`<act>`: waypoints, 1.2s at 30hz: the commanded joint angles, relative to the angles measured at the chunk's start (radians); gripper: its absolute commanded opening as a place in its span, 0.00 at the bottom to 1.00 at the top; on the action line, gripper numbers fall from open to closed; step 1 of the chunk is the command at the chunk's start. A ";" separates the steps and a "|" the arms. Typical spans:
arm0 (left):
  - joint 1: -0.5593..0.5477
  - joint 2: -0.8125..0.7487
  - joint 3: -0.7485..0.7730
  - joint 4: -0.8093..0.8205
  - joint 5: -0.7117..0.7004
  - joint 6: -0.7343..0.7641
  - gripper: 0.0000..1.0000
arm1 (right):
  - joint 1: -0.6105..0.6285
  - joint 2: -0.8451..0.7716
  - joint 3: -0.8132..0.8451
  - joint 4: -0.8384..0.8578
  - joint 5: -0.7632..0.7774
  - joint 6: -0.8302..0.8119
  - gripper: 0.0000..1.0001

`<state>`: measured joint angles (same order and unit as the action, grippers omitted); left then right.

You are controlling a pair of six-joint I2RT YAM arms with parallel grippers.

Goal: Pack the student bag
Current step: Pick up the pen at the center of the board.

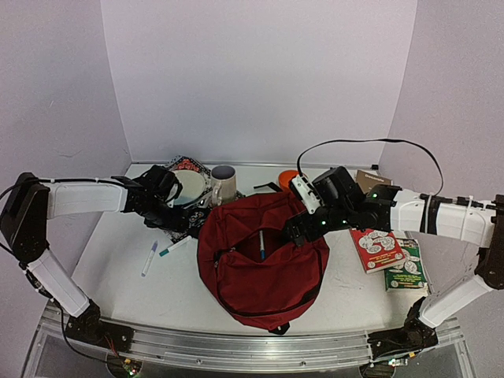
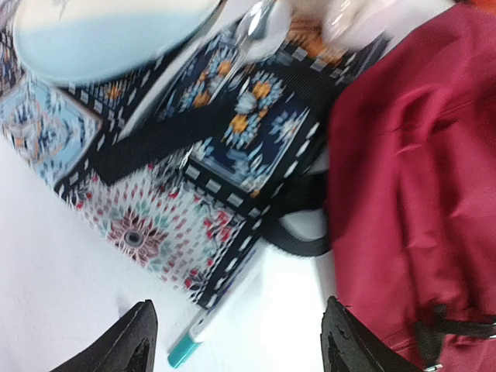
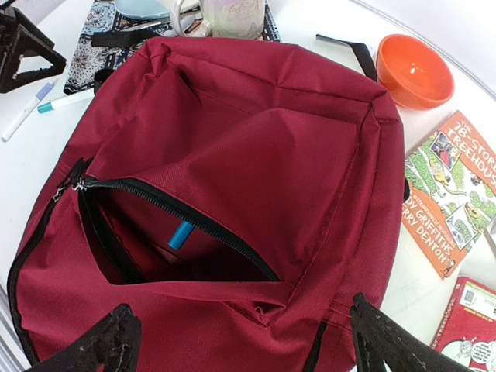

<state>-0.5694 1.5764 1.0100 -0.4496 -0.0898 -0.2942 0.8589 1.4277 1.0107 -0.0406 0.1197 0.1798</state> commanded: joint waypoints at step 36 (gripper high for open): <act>0.044 0.184 -0.059 -0.141 0.183 -0.011 0.36 | 0.002 -0.031 -0.049 0.088 -0.019 -0.002 0.98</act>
<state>-0.5102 1.7496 0.9865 -0.5452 0.0615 -0.2893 0.8589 1.3994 0.9618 0.0304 0.0988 0.1768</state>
